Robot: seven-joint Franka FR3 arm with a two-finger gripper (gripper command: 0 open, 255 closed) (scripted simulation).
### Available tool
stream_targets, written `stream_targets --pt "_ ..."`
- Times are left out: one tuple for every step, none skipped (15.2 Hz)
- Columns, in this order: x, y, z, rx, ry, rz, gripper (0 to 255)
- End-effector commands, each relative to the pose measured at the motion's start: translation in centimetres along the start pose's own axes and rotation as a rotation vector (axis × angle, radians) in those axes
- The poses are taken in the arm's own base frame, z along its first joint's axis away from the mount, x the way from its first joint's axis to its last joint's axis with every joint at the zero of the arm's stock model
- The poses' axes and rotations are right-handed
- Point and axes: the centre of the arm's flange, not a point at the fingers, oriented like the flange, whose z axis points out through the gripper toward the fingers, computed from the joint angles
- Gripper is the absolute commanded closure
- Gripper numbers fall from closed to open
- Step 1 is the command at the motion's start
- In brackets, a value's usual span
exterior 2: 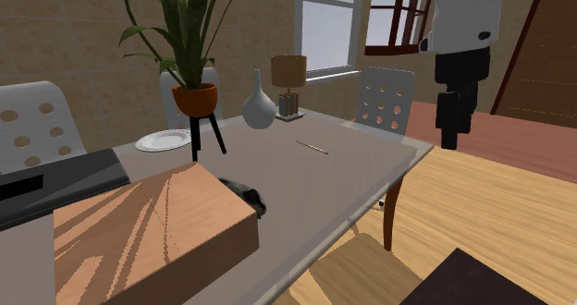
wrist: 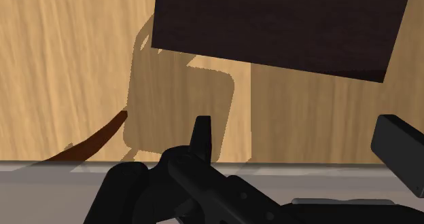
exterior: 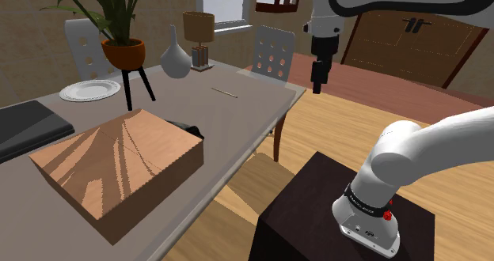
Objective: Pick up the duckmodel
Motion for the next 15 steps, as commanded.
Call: stream_targets --pt "0.0 0.0 0.0 0.000 0.000 0.000 0" --pt "0.9 -0.8 0.3 0.004 0.003 0.003 0" --pt "1.9 -1.5 0.5 0.008 0.006 0.007 0" --pt "2.9 -2.3 0.8 0.012 0.009 0.010 0" --pt "3.8 -3.1 1.0 0.016 0.012 0.013 0" --pt "4.8 -3.8 1.3 0.020 0.015 0.016 0" --pt "5.7 -4.6 1.5 0.024 0.018 0.020 0" --pt "6.7 -5.3 1.8 0.028 0.021 0.023 0" --pt "7.7 -6.1 2.0 0.032 0.024 0.026 0" --pt "8.6 -6.8 2.2 0.036 0.026 0.029 0" --pt "9.6 -7.6 2.4 0.039 0.029 0.033 0" --pt "10.6 -8.3 2.7 0.043 0.032 0.036 0" --pt "11.6 -9.0 2.9 0.047 0.035 0.039 0" --pt "12.6 -9.8 3.1 0.051 0.038 0.042 0" --pt "13.5 -10.5 3.3 0.055 0.041 0.046 0"
